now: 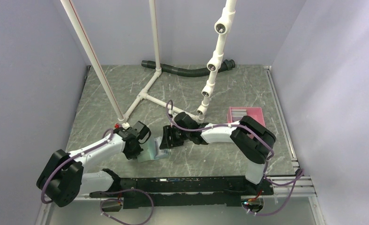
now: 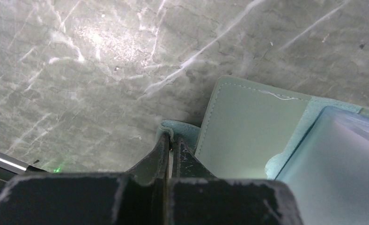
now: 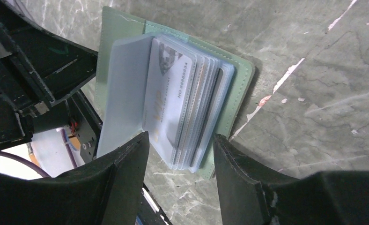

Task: Put the credit cards into the card holder
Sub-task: Open the card holder at the center of the board, then turn over the card slot in the card holder.

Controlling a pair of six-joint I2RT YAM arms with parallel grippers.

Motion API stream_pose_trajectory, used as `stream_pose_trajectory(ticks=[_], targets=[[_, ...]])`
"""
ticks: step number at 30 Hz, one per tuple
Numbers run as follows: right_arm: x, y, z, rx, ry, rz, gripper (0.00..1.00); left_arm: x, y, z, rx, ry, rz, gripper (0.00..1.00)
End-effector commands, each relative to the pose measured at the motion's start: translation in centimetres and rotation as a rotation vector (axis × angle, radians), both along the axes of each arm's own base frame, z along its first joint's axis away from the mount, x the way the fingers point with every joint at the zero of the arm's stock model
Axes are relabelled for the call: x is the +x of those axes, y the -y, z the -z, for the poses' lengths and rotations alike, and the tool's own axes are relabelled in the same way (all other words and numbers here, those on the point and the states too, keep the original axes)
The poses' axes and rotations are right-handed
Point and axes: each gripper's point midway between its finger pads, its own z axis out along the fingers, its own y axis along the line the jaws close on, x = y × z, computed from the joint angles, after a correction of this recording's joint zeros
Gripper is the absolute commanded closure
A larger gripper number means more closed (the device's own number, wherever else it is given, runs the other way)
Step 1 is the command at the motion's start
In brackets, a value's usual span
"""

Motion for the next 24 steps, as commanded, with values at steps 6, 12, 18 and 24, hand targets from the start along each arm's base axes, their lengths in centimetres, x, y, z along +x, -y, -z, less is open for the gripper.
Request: stream_pose_trajectory(ticks=[6, 12, 18, 24], targets=[[0.5, -1.5, -5.0, 0.128, 0.076, -0.028, 0.61, 4.8, 11.3, 1.4, -0.467, 0.081, 0.127, 1.00], [0.3, -1.3, -5.6, 0.152, 0.080, -0.033, 0.60, 6.5, 15.0, 0.4, -0.601, 0.111, 0.242, 1.00], [0.3, -1.5, -6.0, 0.175, 0.086, -0.050, 0.54, 6.9, 14.6, -0.6, -0.583, 0.143, 0.259, 1.00], [1.1, -1.3, -4.4, 0.120, 0.097, -0.039, 0.53, 4.7, 8.6, -0.9, -0.398, 0.065, 0.119, 0.69]])
